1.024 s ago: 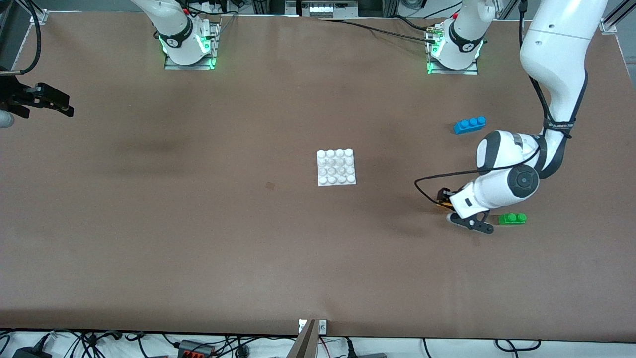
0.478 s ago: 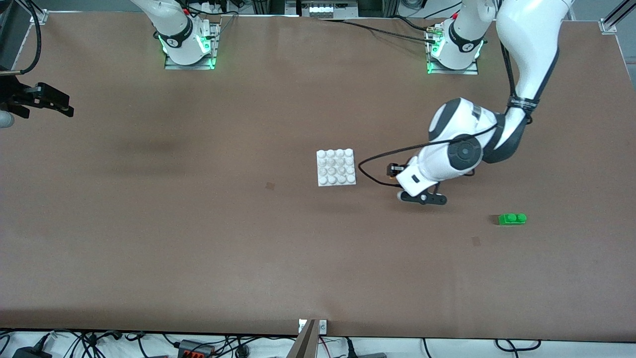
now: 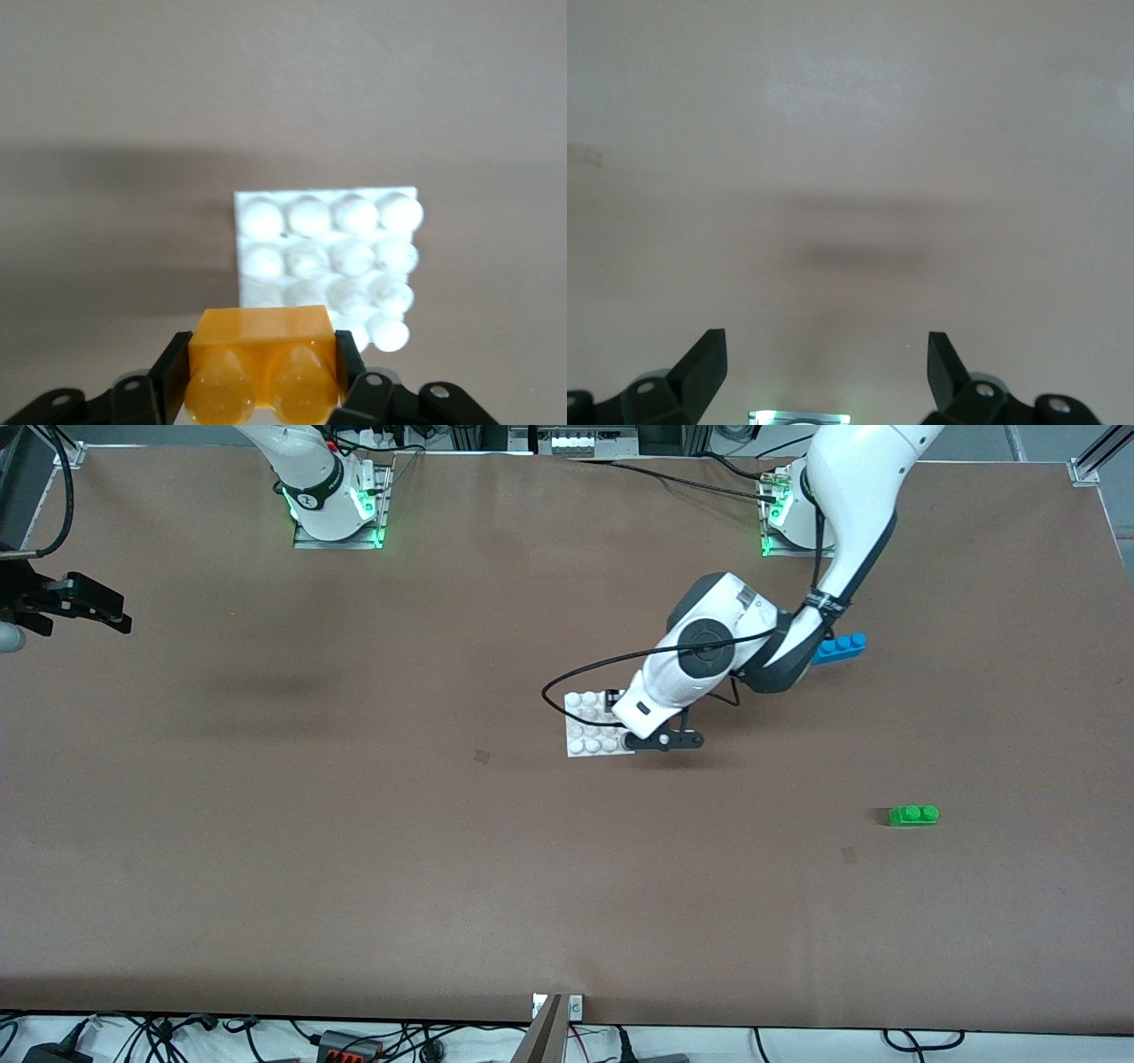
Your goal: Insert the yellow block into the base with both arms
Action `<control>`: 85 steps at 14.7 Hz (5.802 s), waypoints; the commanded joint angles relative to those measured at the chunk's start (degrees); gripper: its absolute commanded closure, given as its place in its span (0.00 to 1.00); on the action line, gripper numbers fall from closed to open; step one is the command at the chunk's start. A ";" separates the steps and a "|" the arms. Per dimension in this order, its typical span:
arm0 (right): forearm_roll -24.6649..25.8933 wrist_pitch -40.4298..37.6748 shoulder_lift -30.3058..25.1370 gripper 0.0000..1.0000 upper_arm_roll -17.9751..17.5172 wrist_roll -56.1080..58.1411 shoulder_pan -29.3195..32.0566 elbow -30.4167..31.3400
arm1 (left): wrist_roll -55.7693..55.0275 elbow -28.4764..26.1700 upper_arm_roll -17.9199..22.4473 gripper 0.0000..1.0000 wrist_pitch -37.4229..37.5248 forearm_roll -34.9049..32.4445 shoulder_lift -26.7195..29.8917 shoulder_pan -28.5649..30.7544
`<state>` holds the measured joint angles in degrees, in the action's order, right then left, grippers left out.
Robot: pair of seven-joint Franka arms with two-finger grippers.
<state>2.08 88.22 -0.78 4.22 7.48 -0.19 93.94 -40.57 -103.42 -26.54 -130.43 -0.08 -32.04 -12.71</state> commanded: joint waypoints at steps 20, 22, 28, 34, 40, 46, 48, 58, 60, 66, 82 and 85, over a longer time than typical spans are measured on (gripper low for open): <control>-0.94 -0.59 0.16 0.00 0.26 -0.36 -0.16 -0.78 | -12.86 -0.12 0.52 0.46 -9.05 -8.62 -5.66 -4.43; -0.94 -0.59 0.16 0.00 0.26 -0.36 -0.16 -0.78 | -12.96 -0.21 0.52 0.46 -8.96 -8.71 -5.57 -4.43; -0.94 -0.59 0.16 0.00 0.26 -0.36 -0.16 -0.78 | -14.35 -0.38 0.61 0.45 -8.96 -11.42 -6.19 -4.34; -0.94 -0.59 0.16 0.00 0.26 -0.36 -0.16 -0.78 | -16.30 -0.21 0.44 0.45 -8.96 -14.43 -7.42 -4.43; -0.94 -0.59 0.25 0.00 0.26 -0.36 -0.07 -0.78 | -18.67 4.68 0.00 0.00 -1.71 -14.16 -6.45 -3.82; -0.94 -0.59 0.16 0.00 0.35 -0.36 -0.07 -0.78 | -17.88 10.96 -0.70 0.00 8.70 -13.63 -4.96 -0.58; -0.94 -0.59 0.25 0.00 0.35 -0.36 0.01 -0.78 | -14.04 10.87 -1.23 0.00 9.75 -13.46 -4.08 1.27; -0.94 -0.95 0.16 0.00 0.44 -0.28 0.10 -0.69 | 28.93 10.17 8.85 0.00 24.69 -8.83 6.98 9.09; -0.94 -0.95 0.16 0.00 0.44 -0.36 0.10 -0.69 | 34.30 10.08 14.99 0.00 25.57 -2.67 10.06 9.72; -0.94 -0.95 0.16 0.00 0.44 -0.28 0.10 -0.69 | 43.79 10.25 24.76 0.00 36.29 -0.98 21.74 9.81; -0.94 -1.03 0.16 0.00 0.44 -0.28 0.10 -0.69 | 39.25 19.22 26.02 0.00 46.14 -1.07 23.61 10.50; -0.94 -1.03 0.16 0.00 0.44 -0.28 0.10 -0.69 | 35.05 19.13 22.50 0.00 45.53 0.86 23.60 14.28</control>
<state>2.08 88.04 -0.70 4.54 7.48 -0.13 93.92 -2.23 -86.25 -1.47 -86.16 -1.15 -7.47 -1.15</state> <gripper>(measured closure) 0.000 0.000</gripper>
